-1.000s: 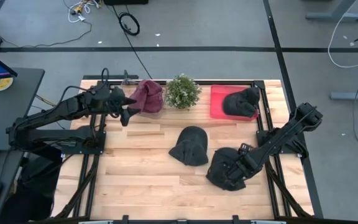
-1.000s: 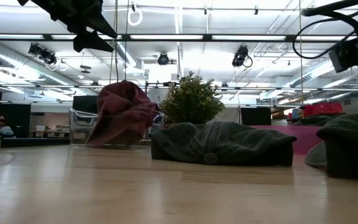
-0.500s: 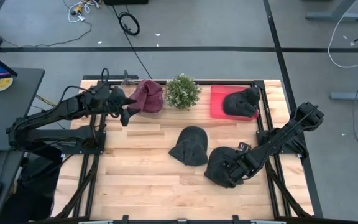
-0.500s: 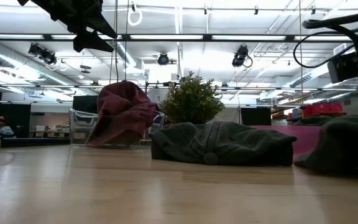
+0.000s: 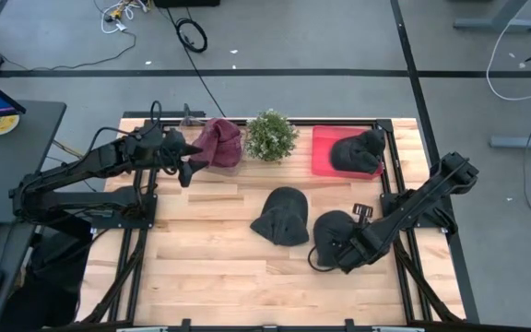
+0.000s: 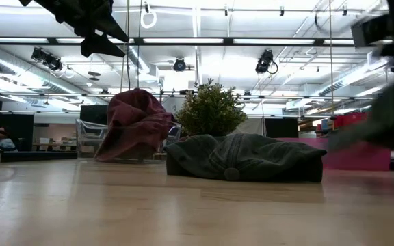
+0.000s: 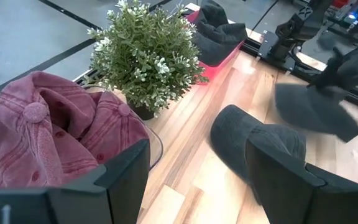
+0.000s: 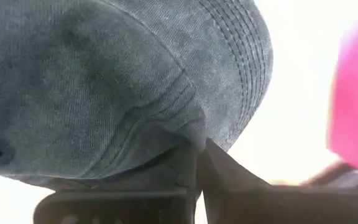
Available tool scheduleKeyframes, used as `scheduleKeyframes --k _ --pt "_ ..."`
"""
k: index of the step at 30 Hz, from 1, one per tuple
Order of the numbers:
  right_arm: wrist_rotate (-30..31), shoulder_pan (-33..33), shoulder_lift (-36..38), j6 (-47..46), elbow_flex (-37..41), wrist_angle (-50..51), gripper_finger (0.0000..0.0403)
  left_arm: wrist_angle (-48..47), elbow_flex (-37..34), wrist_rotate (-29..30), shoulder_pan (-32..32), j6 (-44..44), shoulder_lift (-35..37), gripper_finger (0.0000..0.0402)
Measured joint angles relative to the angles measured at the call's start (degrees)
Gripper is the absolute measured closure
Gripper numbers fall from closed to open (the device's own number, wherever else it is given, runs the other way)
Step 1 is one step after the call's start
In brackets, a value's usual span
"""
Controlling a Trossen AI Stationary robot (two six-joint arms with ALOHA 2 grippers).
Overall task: Pick & Place hat
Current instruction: Put the right black cap into the pink bin
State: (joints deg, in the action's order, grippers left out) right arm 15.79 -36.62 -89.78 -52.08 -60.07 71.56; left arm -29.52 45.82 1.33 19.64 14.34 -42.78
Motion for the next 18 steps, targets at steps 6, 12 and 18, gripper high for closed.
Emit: scheduleKeyframes --k 6,12,18 --pt "6.94 0.00 0.04 3.19 -11.78 11.03 0.0401 -0.01 0.00 -1.80 0.00 -4.44 0.00 0.0138" --pt "13.00 0.00 0.09 10.80 -20.83 11.54 0.0402 0.14 -0.02 -10.26 -0.95 -10.79 0.00 0.0138" --pt "15.29 0.27 0.13 22.34 -26.38 3.92 0.0403 5.96 -0.04 -12.13 -7.92 -20.07 0.00 0.0138"
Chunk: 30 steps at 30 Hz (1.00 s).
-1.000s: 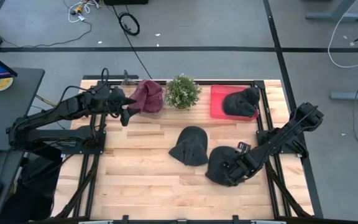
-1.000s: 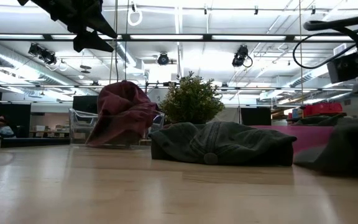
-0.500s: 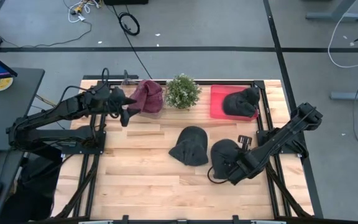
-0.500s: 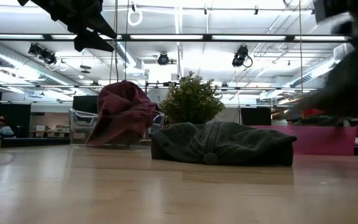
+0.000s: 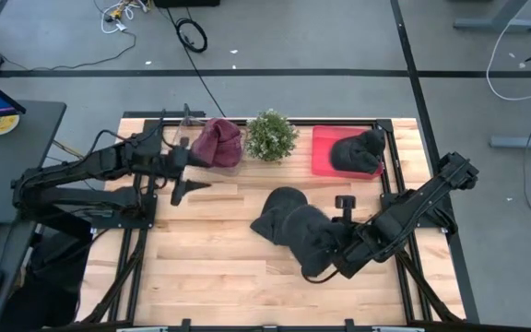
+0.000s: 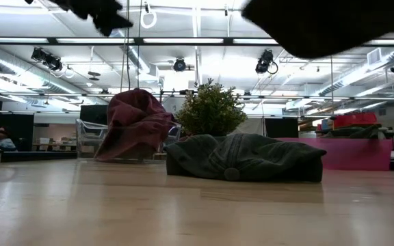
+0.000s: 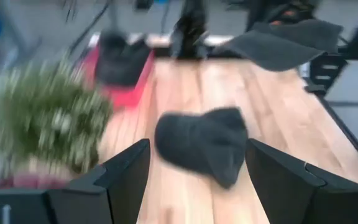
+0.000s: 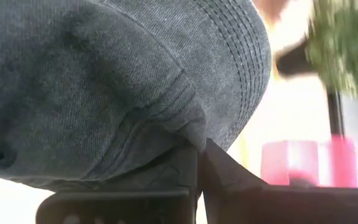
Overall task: Pick & Place hat
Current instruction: Put the right black cap into the pink bin
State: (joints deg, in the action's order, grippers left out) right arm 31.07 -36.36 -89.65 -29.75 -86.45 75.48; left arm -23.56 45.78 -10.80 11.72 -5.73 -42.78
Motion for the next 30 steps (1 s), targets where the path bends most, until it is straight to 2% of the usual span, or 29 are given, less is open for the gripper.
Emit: scheduleKeyframes --k 9,15,20,30 --pt "-2.10 2.17 0.02 26.70 -4.02 -23.61 0.0403 16.32 -0.02 0.58 -16.41 -19.66 -3.80 0.0138" --pt "-12.60 5.51 0.02 40.49 -4.64 -38.02 0.0403 24.26 -0.02 5.43 -25.05 -27.59 -9.94 0.0138" --pt "-20.77 8.83 0.02 45.16 -4.66 -43.64 0.0403 30.24 -0.02 7.65 -28.95 -32.13 -15.34 0.0138" --pt "-23.87 13.22 0.02 46.11 -4.66 -44.17 0.0403 42.09 -0.02 8.05 -31.94 -36.04 -20.07 0.0138"
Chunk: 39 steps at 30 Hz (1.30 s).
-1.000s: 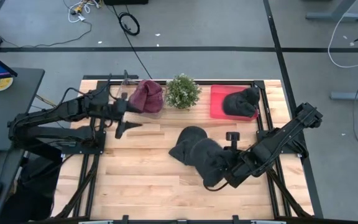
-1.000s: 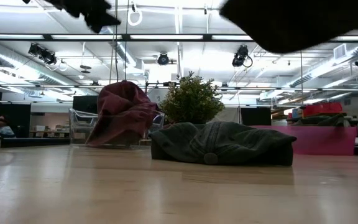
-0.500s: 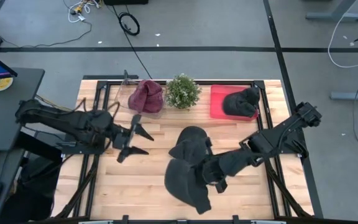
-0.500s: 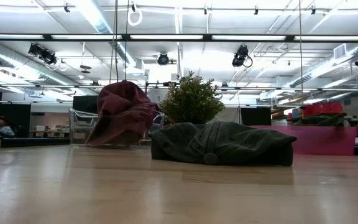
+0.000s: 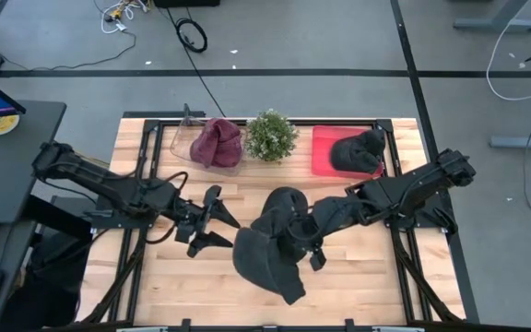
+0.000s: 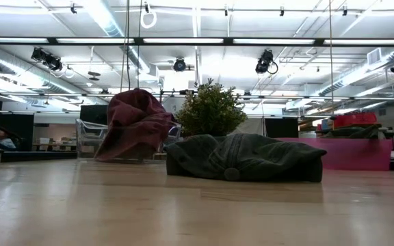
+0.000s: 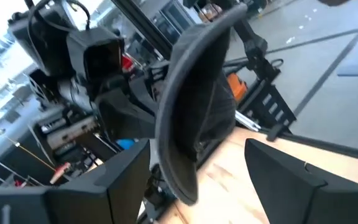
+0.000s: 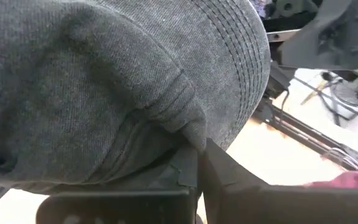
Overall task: Pick & Place hat
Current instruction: Put the right black cap into the pink bin
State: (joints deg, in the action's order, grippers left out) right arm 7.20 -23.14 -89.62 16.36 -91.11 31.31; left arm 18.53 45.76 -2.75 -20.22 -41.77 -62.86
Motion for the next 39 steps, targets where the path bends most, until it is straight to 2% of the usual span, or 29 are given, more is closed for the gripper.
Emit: scheduleKeyframes --k 4,10,14,20,28,33,39 --pt "-3.20 1.12 0.00 0.02 0.01 -1.17 0.0403 3.41 0.00 -0.93 -0.03 -0.05 -1.07 0.0138" --pt "-4.55 2.23 0.00 0.66 0.00 -2.41 0.0403 5.15 0.00 -4.93 0.11 -0.05 -1.32 0.0138" --pt "-6.70 3.20 0.00 0.66 0.00 -3.16 0.0403 8.14 0.00 -2.26 0.18 -1.72 -1.31 0.0138" --pt "-6.80 3.65 0.02 0.97 0.00 -4.12 0.0403 8.35 0.04 0.35 1.01 -3.30 -1.32 0.0138" --pt "-6.84 3.89 0.02 1.57 0.00 -4.37 0.0403 11.27 0.03 -3.07 2.55 -2.65 -2.38 0.0145" --pt "-6.84 4.47 0.02 1.09 0.00 -5.23 0.0403 12.07 0.04 -5.33 3.12 -2.91 -3.28 0.0202" --pt "-7.06 5.82 0.02 -0.75 0.00 -4.93 0.0401 13.95 0.04 -7.03 3.29 -3.98 -4.24 0.0339"
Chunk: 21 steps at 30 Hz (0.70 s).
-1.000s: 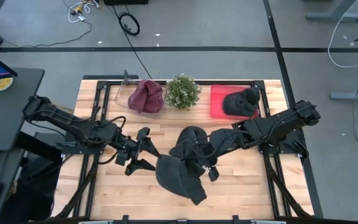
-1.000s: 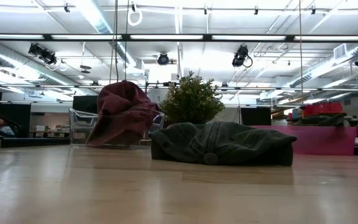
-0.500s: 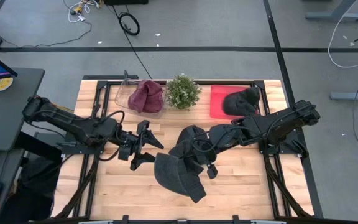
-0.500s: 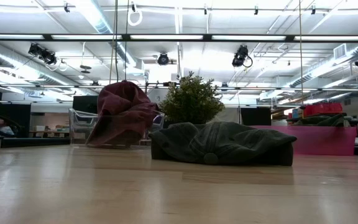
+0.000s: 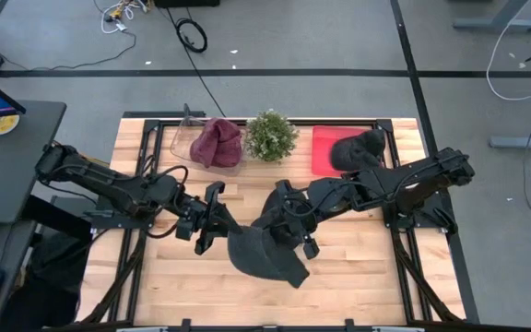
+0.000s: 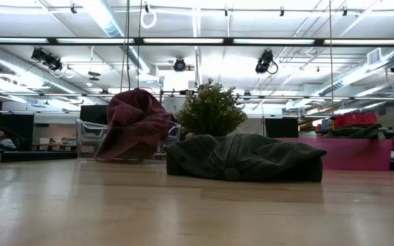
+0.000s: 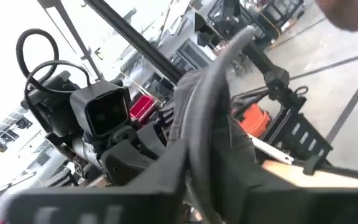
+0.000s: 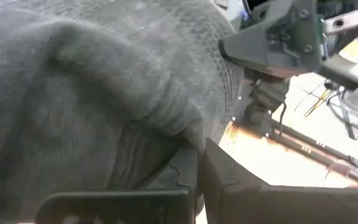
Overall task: Pick & Place hat
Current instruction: Put the right black cap into the pink bin
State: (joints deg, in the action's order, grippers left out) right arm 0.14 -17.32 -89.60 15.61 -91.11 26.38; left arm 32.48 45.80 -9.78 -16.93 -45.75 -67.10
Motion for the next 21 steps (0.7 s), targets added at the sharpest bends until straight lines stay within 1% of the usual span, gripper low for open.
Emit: scheduleKeyframes --k 1,2,5,8,11,14,18,21 --pt "-0.02 0.14 0.00 -0.16 0.00 0.34 0.0400 0.03 0.00 0.09 0.02 -0.25 -0.04 0.0365" --pt "0.00 0.27 0.00 -0.40 0.00 0.50 0.0398 0.19 0.00 0.26 0.04 -0.44 -0.04 0.0381" --pt "0.32 0.43 0.00 -1.81 0.00 0.47 0.0390 0.34 0.00 1.75 0.11 -0.60 -0.02 0.0385" --pt "1.96 0.28 0.00 -5.95 0.00 0.78 0.0367 -0.42 0.00 4.46 0.04 -2.29 0.03 0.0387" --pt "2.99 0.02 0.15 -9.26 0.00 1.17 0.0322 -0.97 0.00 5.16 0.01 -4.23 0.04 0.0389" --pt "5.29 -0.11 0.96 -13.34 0.00 2.61 0.0263 -1.28 0.00 5.88 -0.40 -5.76 0.00 0.0389" --pt "12.35 -0.16 4.22 -18.38 0.00 6.47 0.0187 -1.89 0.00 8.80 -1.33 -8.14 -0.02 0.0389" --pt "17.81 -0.09 8.19 -20.16 -0.05 9.20 0.0152 -2.90 -0.02 13.17 -2.65 -11.64 -0.17 0.0389"
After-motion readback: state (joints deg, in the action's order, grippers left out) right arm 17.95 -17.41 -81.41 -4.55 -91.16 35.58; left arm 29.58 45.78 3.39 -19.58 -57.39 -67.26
